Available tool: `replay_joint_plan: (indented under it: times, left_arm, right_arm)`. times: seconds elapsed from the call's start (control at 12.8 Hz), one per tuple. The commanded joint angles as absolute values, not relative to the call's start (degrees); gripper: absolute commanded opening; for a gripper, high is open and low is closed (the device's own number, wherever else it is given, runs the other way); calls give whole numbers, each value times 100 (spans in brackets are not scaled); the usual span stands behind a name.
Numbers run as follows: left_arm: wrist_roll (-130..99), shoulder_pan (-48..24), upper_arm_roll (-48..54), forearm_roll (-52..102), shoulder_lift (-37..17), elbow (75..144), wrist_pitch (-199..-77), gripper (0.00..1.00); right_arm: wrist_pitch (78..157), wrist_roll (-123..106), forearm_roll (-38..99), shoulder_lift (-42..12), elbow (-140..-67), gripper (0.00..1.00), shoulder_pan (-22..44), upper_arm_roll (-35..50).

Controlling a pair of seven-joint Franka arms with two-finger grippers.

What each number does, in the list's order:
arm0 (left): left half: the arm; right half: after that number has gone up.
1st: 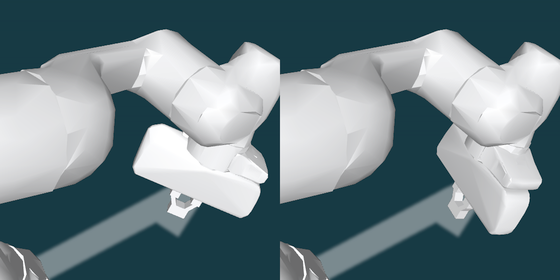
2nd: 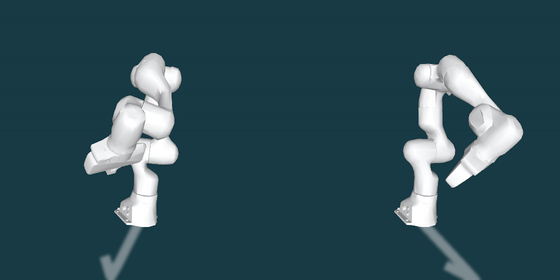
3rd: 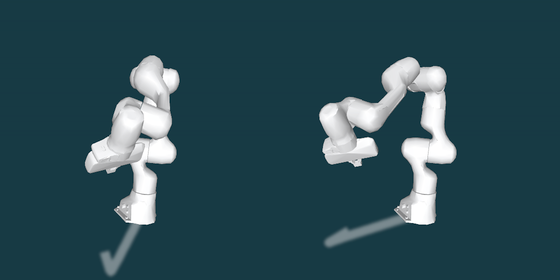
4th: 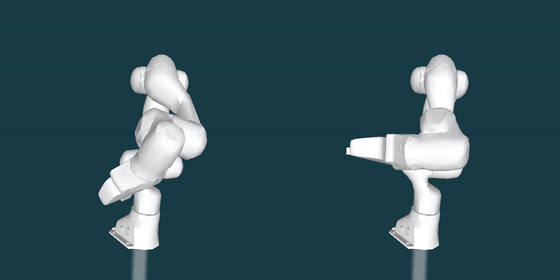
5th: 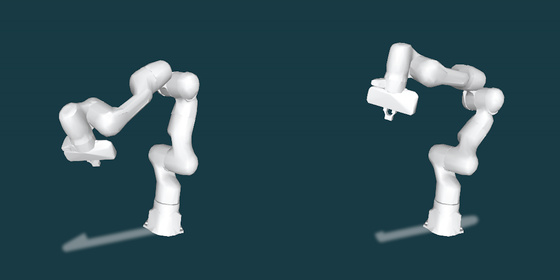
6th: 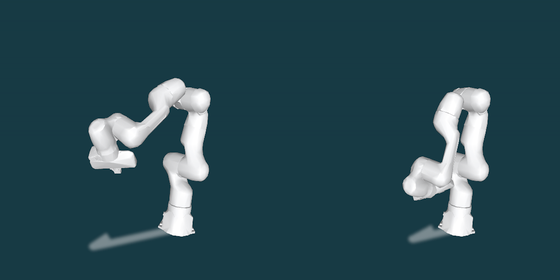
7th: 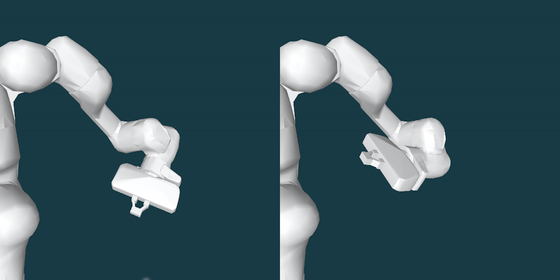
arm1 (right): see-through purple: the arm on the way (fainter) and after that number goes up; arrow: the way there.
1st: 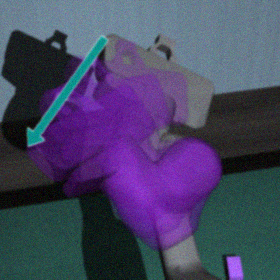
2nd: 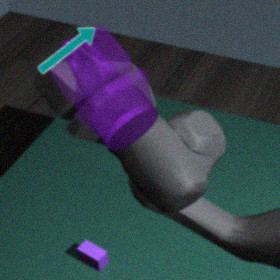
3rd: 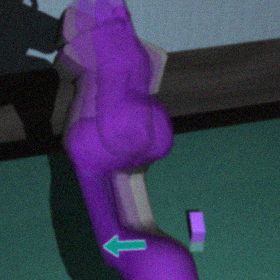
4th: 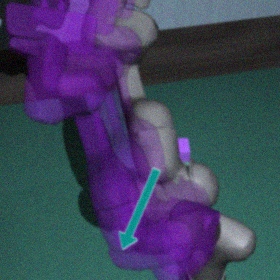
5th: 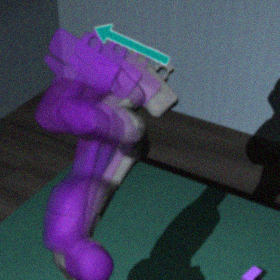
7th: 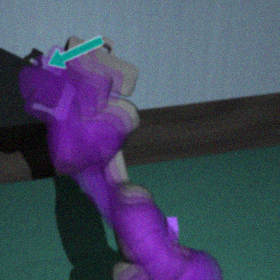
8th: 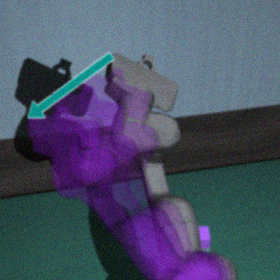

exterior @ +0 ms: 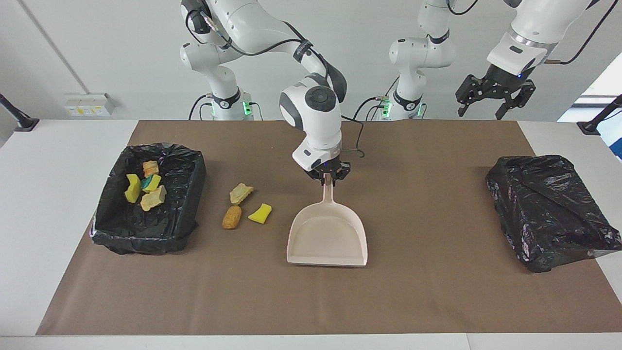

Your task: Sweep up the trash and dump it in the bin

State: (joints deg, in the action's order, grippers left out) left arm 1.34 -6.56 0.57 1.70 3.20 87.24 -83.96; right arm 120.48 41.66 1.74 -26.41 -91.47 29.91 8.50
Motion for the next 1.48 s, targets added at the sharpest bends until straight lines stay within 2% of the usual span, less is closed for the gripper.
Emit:
replay_joint_plan:
  times: [0.0,0.16,0.62,0.7,0.78,0.86,1.17,1.4]
  left_arm:
    - [185,-729,-18,53,115,8316,-8113,100]
    - [176,-729,-35,53,-105,7999,-7876,100]
    - [176,-729,-18,53,-264,7787,-7769,100]
    - [176,-738,-26,53,-255,7796,-7770,100]
    - [176,-738,-26,44,-237,7805,-7778,100]
    - [176,-738,-26,35,-220,7813,-7796,100]
    - [202,-747,-9,79,-158,7892,-7822,100]
    - [202,-765,-9,88,-114,7937,-7822,100]
  right_arm:
    - [12137,4237,70,-2848,-8930,0,3041,817]
    - [12199,4219,79,-2848,-8930,0,2988,817]
    - [12349,3938,246,-2856,-9000,2,2935,826]
    - [12357,3859,281,-2865,-9026,15,2909,826]
    - [12357,3650,325,-2865,-9052,55,2822,826]
    - [12357,3395,325,-2865,-9044,100,2813,826]
    - [12165,3305,290,-2691,-9035,100,2690,791]
    - [11332,3252,316,-2208,-9079,100,2303,800]
